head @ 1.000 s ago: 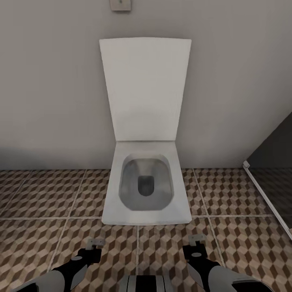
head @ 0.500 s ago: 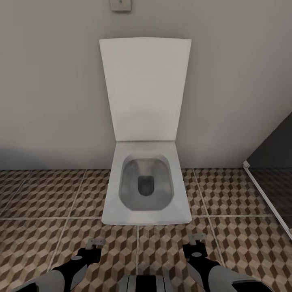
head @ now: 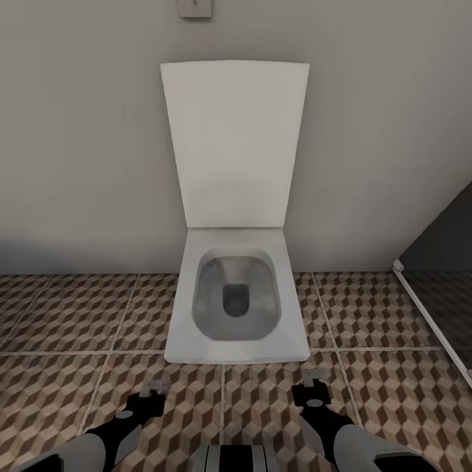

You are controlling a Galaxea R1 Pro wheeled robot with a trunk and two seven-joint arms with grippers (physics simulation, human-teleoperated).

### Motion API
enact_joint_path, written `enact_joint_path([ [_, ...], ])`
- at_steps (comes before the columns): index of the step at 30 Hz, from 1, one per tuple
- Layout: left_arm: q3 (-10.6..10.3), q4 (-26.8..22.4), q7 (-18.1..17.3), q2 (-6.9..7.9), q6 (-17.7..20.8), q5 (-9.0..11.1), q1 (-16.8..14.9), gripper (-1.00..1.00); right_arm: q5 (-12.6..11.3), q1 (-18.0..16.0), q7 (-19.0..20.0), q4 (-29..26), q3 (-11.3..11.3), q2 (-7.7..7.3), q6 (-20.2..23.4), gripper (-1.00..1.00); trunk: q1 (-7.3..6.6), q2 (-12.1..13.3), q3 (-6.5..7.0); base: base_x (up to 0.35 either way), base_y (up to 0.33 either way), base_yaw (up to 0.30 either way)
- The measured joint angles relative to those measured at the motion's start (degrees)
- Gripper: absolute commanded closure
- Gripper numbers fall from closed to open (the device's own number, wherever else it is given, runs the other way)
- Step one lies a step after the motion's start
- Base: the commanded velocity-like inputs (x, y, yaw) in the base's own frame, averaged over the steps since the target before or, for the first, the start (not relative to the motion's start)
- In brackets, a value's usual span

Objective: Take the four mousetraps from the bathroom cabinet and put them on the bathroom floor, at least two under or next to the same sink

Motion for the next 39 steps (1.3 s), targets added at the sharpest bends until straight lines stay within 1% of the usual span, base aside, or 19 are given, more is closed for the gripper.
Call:
enact_joint_path([
  [5,0.0,0.0,0.0,-0.06,-1.4,-0.1,0.0,1.0,0.0,0.0,0.0,0.0,0.0,0.01,-0.1,1.0,0.0,0.0,0.0,0.0,0.0,0.0],
  [10,0.0,-0.2,0.0,-0.2,-1.8,-0.1,0.0,1.0,0.0,0.0,0.0,0.0,0.0,-0.05,-0.1,1.0,0.0,0.0,0.0,0.0,0.0,0.0],
  [11,0.0,-0.2,0.0,-0.31,-1.8,-0.1,0.0,1.0,0.0,0.0,0.0,0.0,-0.1,-0.05,-0.1,1.0,0.0,0.0,0.0,0.0,0.0,0.0],
  [15,-0.1,-0.2,0.7,-1.71,-1.7,-0.1,0.0,1.0,0.0,0.0,0.0,0.0,-0.2,-0.07,-0.1,1.0,0.0,0.0,0.0,0.0,0.0,0.0],
  [17,-0.1,-0.1,2.1,-2.36,-1.7,0.0,0.0,1.0,0.1,0.0,0.0,0.0,-0.2,-0.07,0.0,1.0,0.0,0.0,0.0,0.0,0.0,0.0],
  [22,-0.1,-0.2,3.7,-2.99,-1.6,0.1,-0.1,1.0,0.2,0.0,0.0,0.0,-0.2,-0.15,0.0,1.0,0.0,0.0,0.0,0.0,0.0,0.0],
  [27,-0.1,-0.2,4.2,-3.11,-1.5,0.1,-0.1,1.0,0.2,0.0,0.0,-0.1,-0.2,-0.29,0.0,1.0,0.0,0.0,0.0,0.0,0.0,0.0],
  [39,-0.1,-0.1,4.2,-3.06,-1.9,0.1,-0.1,1.0,0.2,0.0,0.0,-0.2,-0.3,-0.25,0.0,1.0,0.31,-0.2,-2.65,0.0,0.0,0.0],
])
